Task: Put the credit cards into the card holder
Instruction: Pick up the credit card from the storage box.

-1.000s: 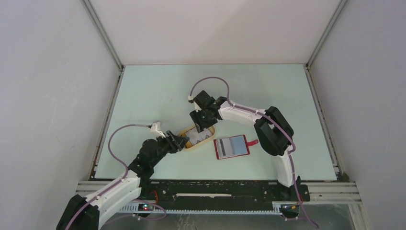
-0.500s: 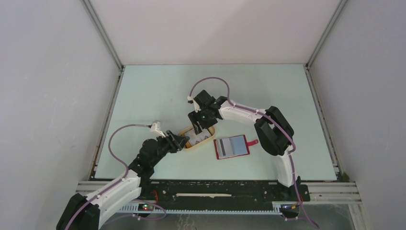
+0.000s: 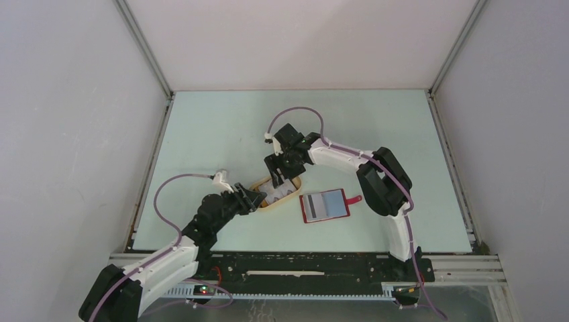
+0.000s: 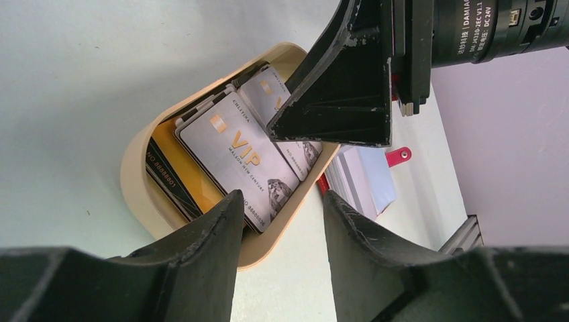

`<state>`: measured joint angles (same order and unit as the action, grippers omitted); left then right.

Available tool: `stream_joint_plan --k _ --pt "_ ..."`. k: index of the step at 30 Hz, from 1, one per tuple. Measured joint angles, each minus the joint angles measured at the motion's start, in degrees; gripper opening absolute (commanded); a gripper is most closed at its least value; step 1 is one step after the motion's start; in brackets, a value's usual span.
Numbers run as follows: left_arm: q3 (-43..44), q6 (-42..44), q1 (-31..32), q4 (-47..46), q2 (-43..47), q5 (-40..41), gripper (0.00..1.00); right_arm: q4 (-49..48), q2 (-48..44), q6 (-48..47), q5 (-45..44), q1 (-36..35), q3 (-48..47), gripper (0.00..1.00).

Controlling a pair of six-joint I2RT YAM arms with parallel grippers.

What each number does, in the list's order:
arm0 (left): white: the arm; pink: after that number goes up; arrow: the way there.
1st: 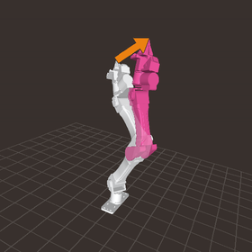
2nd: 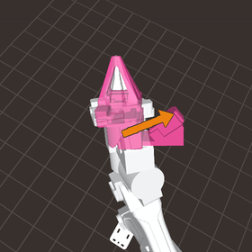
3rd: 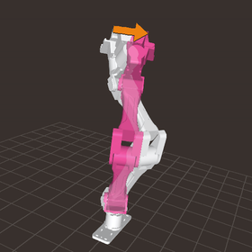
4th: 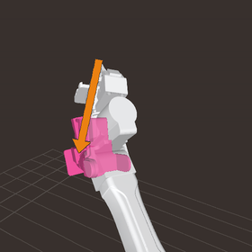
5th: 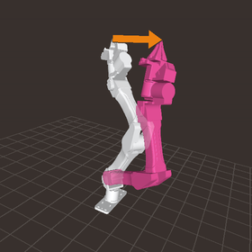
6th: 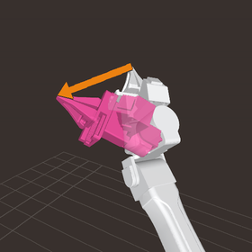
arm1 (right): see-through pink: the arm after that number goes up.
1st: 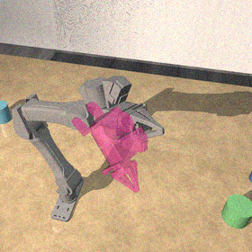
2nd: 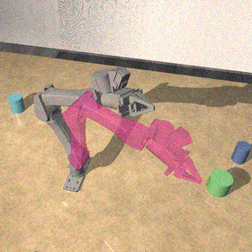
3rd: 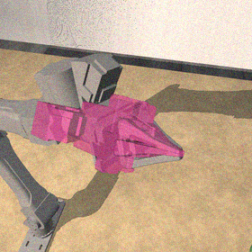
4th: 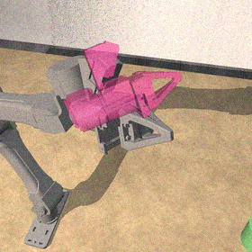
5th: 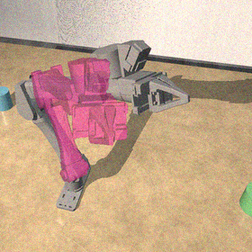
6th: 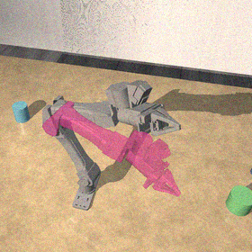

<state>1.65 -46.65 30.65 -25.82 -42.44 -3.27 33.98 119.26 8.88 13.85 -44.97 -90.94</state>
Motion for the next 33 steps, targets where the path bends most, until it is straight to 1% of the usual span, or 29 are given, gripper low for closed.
stream_joint_plan --k 7,11,13,16,20,28,33 --pt "0.0 -0.5 0.3 -1.3 -1.4 -0.1 0.52 0.0 0.0 0.1 2.6 1.1 0.0 0.71" --pt "0.1 -1.2 0.3 -2.5 -3.1 -0.2 0.5 0.3 0.0 0.3 5.4 1.8 0.0 0.7" --pt "0.1 -1.4 0.4 -3.0 -4.1 -0.2 0.47 0.6 0.0 0.4 6.8 2.1 0.0 0.69" --pt "0.1 -1.5 0.4 -3.3 -5.0 -0.2 0.39 0.8 0.0 0.6 8.7 2.7 0.0 0.68" --pt "0.3 -1.4 0.5 -3.3 -6.1 -0.2 0.33 0.9 0.0 1.0 11.1 3.5 0.0 0.68" --pt "4.7 -1.1 0.6 -3.7 -12.7 -0.2 0.28 0.9 0.0 1.8 14.5 4.7 0.0 0.68" --pt "6.4 -0.8 0.6 -3.8 -16.4 -0.2 0.25 1.0 0.0 1.7 12.0 4.6 0.0 0.71"
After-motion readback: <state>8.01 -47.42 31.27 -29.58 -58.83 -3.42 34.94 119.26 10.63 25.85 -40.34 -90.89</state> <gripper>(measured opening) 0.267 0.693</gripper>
